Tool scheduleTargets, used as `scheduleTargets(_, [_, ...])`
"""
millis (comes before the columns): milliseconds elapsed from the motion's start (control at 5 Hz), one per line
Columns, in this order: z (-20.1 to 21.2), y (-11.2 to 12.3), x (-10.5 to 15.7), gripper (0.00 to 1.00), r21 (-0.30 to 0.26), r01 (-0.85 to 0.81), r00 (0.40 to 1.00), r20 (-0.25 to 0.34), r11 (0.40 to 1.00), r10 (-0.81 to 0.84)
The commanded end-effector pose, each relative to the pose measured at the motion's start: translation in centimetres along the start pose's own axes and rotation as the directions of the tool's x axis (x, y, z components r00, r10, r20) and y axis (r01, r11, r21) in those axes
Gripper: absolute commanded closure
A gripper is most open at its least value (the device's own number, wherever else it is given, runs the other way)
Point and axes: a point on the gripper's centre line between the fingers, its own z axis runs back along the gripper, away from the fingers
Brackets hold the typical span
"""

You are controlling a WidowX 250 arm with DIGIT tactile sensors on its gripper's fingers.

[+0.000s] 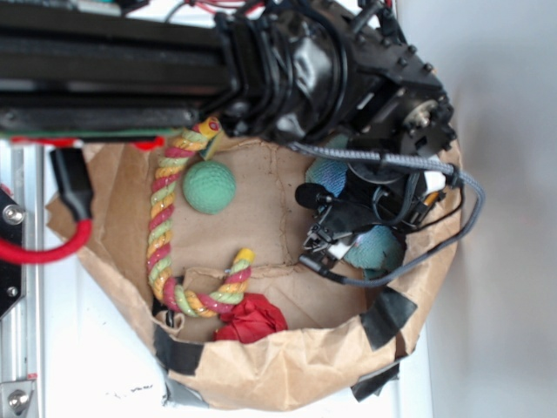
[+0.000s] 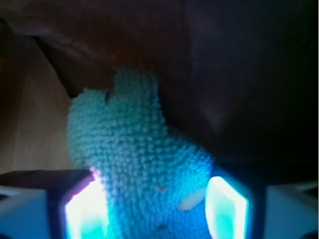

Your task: Grab the blue cloth.

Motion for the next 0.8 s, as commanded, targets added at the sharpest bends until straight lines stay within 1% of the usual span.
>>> scheduleTargets(0, [1.5,1.1,0.9,1.0,0.053,0.022,0.999,0.046,0.998,-0.024])
scheduleTargets(200, [1.9,1.0,0.8,1.0,0.051,0.018,0.998,0.051,0.999,-0.021])
scheduleTargets(400, [2.5,0.6,0.5,1.0,0.036,-0.012,0.998,0.054,0.999,0.01])
scheduleTargets(600, [4.4,-0.1,-0.7,1.0,0.061,-0.247,0.968,0.049,0.967,0.245])
